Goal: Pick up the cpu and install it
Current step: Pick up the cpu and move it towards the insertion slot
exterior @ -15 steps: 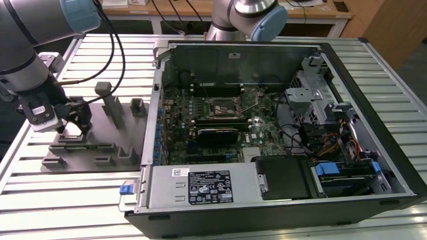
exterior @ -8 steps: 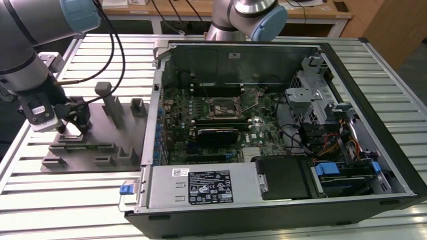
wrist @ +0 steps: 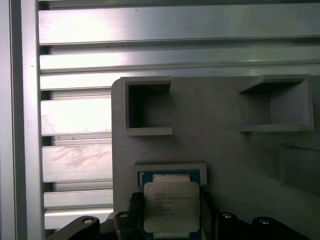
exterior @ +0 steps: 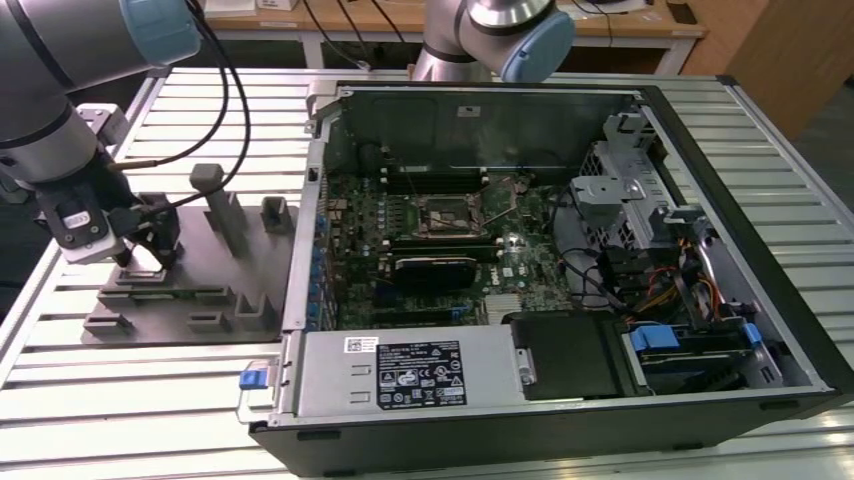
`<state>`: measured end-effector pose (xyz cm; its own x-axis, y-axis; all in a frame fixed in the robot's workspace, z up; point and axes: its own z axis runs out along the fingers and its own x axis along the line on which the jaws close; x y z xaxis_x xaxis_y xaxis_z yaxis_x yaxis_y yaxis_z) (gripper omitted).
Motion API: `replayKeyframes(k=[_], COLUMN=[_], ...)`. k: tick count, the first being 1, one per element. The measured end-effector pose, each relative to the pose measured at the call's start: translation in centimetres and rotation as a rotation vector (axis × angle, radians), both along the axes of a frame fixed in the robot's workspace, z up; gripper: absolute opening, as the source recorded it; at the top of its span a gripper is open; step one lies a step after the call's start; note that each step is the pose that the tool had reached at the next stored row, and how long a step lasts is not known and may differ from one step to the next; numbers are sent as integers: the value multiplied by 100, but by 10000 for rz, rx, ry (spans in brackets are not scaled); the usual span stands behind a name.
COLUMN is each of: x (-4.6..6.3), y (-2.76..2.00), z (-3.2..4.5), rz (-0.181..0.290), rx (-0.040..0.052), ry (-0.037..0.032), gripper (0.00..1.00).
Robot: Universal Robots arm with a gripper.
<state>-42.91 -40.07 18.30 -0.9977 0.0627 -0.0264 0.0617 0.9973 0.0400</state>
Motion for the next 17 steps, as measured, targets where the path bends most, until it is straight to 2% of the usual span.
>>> replayKeyframes(k=[4,17], x=[0,0], y=[0,0], z=[40,254], rz=[0,0], rx=[-1,0], ry=[1,0], gripper=[54,54])
